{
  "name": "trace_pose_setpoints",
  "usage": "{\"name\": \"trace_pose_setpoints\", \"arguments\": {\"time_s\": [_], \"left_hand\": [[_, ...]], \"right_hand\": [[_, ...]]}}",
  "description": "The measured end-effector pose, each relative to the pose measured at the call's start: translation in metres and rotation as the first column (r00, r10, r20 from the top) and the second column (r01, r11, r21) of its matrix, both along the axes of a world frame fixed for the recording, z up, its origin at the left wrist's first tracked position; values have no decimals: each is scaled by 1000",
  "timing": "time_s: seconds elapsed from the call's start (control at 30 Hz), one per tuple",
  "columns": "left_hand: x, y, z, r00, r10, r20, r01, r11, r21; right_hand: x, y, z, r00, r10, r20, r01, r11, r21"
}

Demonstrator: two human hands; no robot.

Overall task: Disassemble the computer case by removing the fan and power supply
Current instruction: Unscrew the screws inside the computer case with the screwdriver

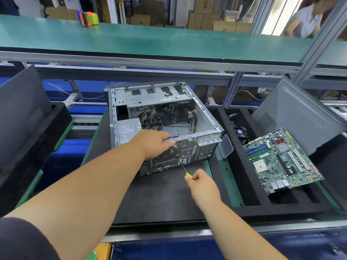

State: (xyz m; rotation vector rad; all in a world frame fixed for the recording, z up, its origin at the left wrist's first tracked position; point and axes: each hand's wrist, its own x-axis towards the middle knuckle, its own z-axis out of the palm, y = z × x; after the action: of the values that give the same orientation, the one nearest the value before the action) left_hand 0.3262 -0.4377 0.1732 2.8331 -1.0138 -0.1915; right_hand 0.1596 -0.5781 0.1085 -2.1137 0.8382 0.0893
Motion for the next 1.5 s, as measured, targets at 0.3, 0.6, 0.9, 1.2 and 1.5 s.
{"name": "trace_pose_setpoints", "arguments": {"time_s": [0.3, 0.6, 0.9, 1.2, 1.5], "left_hand": [[-2, 0, 3, 1000, -1, -17, 1, 1000, -3], [-2, 0, 4, 1000, -6, -22, 6, 1000, -5], [-2, 1, 3, 999, 4, -33, -4, 1000, -6], [-2, 1, 4, 999, 4, -44, -5, 1000, -12], [-2, 1, 4, 999, 0, -42, 0, 1000, -6]], "right_hand": [[9, 2, -7, 994, -113, -10, 108, 921, 374], [2, -6, -6, 951, -220, -216, 277, 300, 913], [7, 0, -12, 988, -153, -27, 147, 865, 479], [-1, -2, -5, 989, 144, -38, -148, 931, -333], [5, -5, -6, 949, -272, -161, 221, 210, 952]]}}
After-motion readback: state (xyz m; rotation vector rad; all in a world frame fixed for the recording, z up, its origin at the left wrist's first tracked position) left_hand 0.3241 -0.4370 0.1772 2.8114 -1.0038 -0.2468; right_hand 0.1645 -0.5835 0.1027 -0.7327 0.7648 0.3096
